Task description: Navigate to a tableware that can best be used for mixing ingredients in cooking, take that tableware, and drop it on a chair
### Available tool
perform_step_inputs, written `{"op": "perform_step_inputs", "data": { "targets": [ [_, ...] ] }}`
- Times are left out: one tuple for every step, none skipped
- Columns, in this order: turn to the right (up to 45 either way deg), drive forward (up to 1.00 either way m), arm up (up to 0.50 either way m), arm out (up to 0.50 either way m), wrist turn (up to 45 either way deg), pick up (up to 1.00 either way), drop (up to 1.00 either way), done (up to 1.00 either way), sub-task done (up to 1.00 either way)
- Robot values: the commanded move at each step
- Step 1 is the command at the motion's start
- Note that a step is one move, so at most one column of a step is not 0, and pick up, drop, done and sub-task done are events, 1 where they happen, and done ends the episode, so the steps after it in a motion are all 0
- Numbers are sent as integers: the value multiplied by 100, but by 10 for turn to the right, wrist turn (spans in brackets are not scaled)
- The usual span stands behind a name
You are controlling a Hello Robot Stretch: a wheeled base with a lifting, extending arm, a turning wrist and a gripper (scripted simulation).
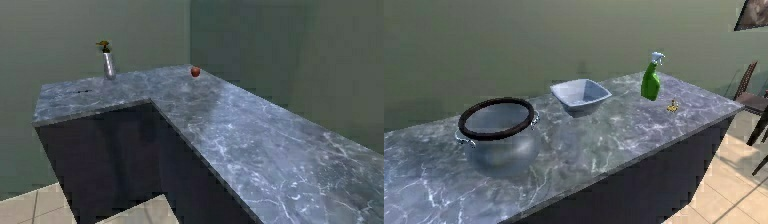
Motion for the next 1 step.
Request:
{"op": "perform_step_inputs", "data": {
  "targets": [
    [0,0,38,0,0,0,0,0,0]
  ]
}}
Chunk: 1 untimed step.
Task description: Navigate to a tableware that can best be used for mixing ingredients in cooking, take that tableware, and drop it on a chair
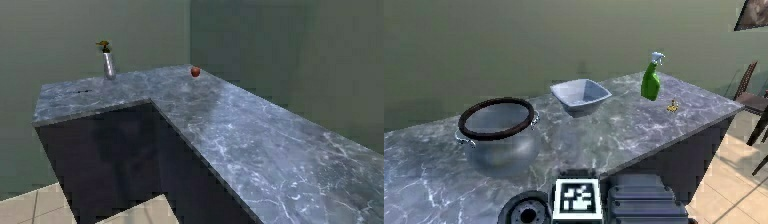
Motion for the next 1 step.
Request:
{"op": "perform_step_inputs", "data": {
  "targets": [
    [0,0,0,40,0,0,0,0,0]
  ]
}}
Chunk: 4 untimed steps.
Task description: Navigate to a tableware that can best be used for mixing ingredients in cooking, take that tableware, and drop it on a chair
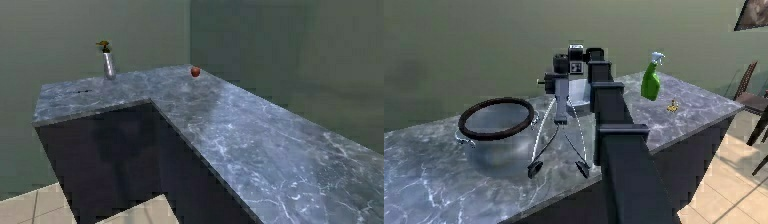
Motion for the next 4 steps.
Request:
{"op": "perform_step_inputs", "data": {
  "targets": [
    [0,0,0,0,450,0,0,0,0],
    [0,0,0,0,450,0,0,0,0],
    [0,0,0,0,450,0,0,0,0],
    [0,0,0,0,450,0,0,0,0]
  ]
}}
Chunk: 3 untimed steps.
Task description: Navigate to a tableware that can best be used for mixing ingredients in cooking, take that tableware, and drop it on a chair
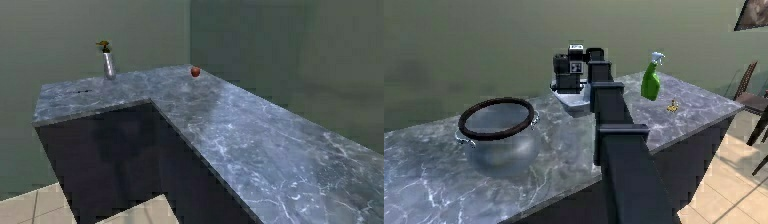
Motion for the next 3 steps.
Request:
{"op": "perform_step_inputs", "data": {
  "targets": [
    [0,0,-6,0,0,0,0,0,0],
    [0,0,0,0,0,100,0,0,0],
    [0,0,6,0,0,0,0,0,0]
  ]
}}
